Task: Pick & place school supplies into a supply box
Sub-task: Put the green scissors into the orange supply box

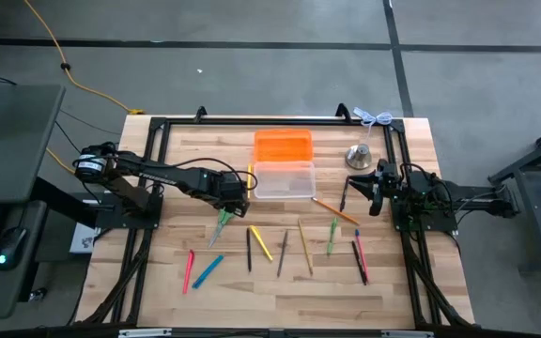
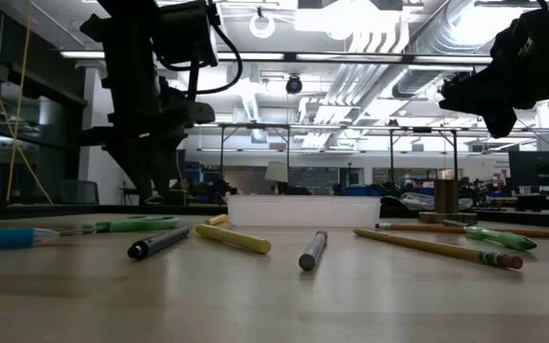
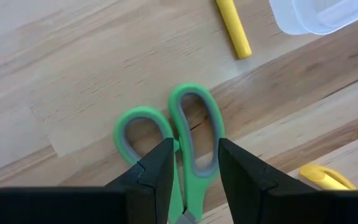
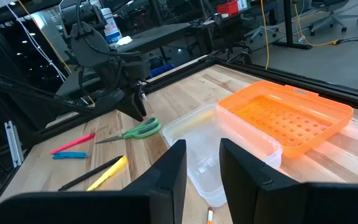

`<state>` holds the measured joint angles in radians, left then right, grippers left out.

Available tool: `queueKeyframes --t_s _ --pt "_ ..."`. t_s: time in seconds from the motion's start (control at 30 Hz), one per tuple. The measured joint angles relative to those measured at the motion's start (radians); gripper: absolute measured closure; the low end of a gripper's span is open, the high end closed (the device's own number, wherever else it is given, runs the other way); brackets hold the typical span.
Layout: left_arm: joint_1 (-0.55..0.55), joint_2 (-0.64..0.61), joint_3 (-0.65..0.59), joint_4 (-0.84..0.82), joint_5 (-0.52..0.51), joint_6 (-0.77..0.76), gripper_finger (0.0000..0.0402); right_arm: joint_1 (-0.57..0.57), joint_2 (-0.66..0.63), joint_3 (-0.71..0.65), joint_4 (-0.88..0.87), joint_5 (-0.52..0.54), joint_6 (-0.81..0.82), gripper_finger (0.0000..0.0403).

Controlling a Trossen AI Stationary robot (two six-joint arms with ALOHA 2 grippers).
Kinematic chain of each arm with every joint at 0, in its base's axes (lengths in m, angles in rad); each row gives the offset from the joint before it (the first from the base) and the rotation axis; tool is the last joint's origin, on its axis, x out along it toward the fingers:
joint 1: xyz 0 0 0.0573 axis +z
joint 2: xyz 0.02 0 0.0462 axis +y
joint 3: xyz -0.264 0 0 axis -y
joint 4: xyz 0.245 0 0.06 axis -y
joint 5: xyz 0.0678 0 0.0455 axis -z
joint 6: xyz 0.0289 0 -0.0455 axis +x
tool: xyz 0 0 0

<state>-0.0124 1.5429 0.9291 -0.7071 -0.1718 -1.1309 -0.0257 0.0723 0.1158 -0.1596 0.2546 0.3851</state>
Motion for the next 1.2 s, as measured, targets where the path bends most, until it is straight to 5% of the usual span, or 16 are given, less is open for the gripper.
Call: queueKeyframes --t_s 1.2 --pt "0.000 0.109 -0.001 0.001 0.024 -0.048 0.0245 0.000 0.000 0.000 0.000 0.000 0.000 0.0329"
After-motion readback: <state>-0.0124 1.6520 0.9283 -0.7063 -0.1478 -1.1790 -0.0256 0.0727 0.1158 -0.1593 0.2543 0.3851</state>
